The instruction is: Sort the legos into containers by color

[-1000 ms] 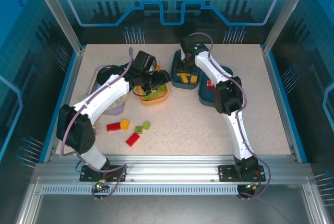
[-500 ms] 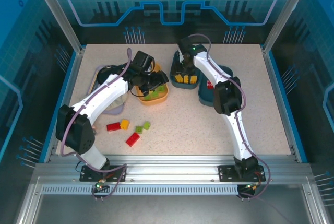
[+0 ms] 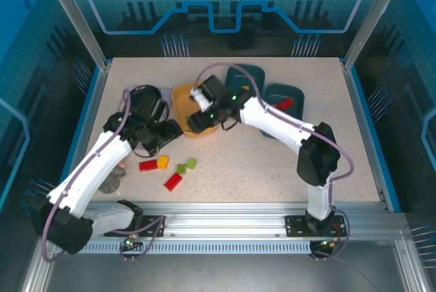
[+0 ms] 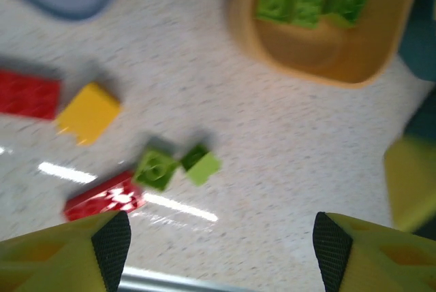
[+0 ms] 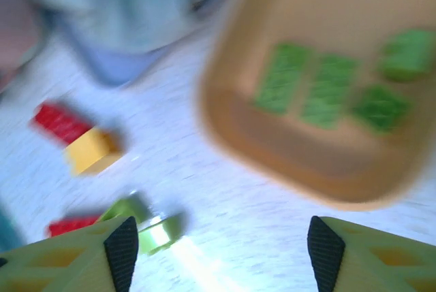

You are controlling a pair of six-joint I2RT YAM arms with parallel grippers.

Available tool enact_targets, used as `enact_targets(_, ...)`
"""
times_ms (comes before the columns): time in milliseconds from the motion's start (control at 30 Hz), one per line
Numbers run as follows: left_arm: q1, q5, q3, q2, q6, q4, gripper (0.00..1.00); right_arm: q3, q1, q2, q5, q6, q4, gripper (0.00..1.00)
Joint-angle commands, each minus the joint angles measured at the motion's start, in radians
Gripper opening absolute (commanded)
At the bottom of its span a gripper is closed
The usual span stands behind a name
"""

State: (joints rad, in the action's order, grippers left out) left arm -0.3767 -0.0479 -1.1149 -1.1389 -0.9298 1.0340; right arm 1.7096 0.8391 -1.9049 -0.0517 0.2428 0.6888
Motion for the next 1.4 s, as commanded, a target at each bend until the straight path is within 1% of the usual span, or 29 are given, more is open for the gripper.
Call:
enact_targets(0, 0.013, -0.073, 0.078, 0.113, -0.099, 0.153, 0.74, -0.108, 0.085, 0.017, -0.092, -0.138, -0.108, 0.73)
enact_targets(133, 0.016, -0.106, 0.127, 0.248, -0.173, 0.229, 0.74, -0.172, 0.224, 0.002, -0.115, -0.361, -0.13, 0.8)
enact_targets(167, 0.016, -0.113, 0.132, 0.276, -0.189, 0.247, 0.74, -0.179, 0.239, -0.005, -0.122, -0.405, -0.134, 0.81)
enact_targets(233, 0.016, -0.114, 0.136, 0.332, -0.215, 0.278, 0.74, -0.195, 0.251, -0.02, -0.191, -0.496, -0.152, 0.86)
enact_targets(267, 0.016, -0.11, 0.136, 0.351, -0.229, 0.291, 0.74, -0.2, 0.251, -0.025, -0.202, -0.526, -0.167, 0.91)
enact_targets(300, 0.016, -0.101, 0.135, 0.368, -0.245, 0.308, 0.74, -0.204, 0.252, -0.032, -0.209, -0.566, -0.188, 0.93)
enact_targets(333, 0.016, -0.09, 0.133, 0.38, -0.255, 0.324, 0.74, -0.196, 0.252, -0.041, -0.246, -0.609, -0.185, 1.0)
enact_targets(400, 0.016, -0.069, 0.126, 0.4, -0.267, 0.355, 0.74, -0.178, 0.251, -0.064, -0.287, -0.695, -0.184, 1.0)
enact_targets(433, 0.016, -0.063, 0.12, 0.409, -0.272, 0.369, 0.74, -0.164, 0.257, -0.081, -0.287, -0.732, -0.184, 1.0)
enact_targets(533, 0.016, -0.064, 0.092, 0.438, -0.288, 0.41, 0.74, -0.109, 0.273, -0.148, -0.217, -0.798, -0.172, 1.0)
enact_targets(700, 0.016, -0.059, 0.045, 0.465, -0.308, 0.451, 0.74, -0.054, 0.292, -0.23, -0.154, -0.82, -0.183, 1.0)
enact_targets(800, 0.016, -0.055, 0.023, 0.467, -0.306, 0.47, 0.74, -0.019, 0.308, -0.271, -0.123, -0.819, -0.18, 0.98)
enact_targets(933, 0.016, -0.056, 0.01, 0.475, -0.296, 0.486, 0.74, 0.014, 0.323, -0.318, -0.113, -0.808, -0.163, 0.94)
enact_targets(1000, 0.016, -0.058, 0.007, 0.479, -0.293, 0.487, 0.74, 0.022, 0.33, -0.336, -0.088, -0.799, -0.162, 0.91)
enact_targets(1067, 0.016, -0.059, 0.008, 0.481, -0.29, 0.487, 0.74, 0.032, 0.33, -0.354, -0.074, -0.789, -0.152, 0.87)
enact_targets(1200, 0.016, -0.058, 0.003, 0.48, -0.286, 0.481, 0.74, 0.037, 0.33, -0.37, -0.072, -0.77, -0.144, 0.73)
enact_targets(1367, 0.017, -0.058, 0.006, 0.48, -0.286, 0.47, 0.74, 0.035, 0.328, -0.387, -0.056, -0.755, -0.133, 0.69)
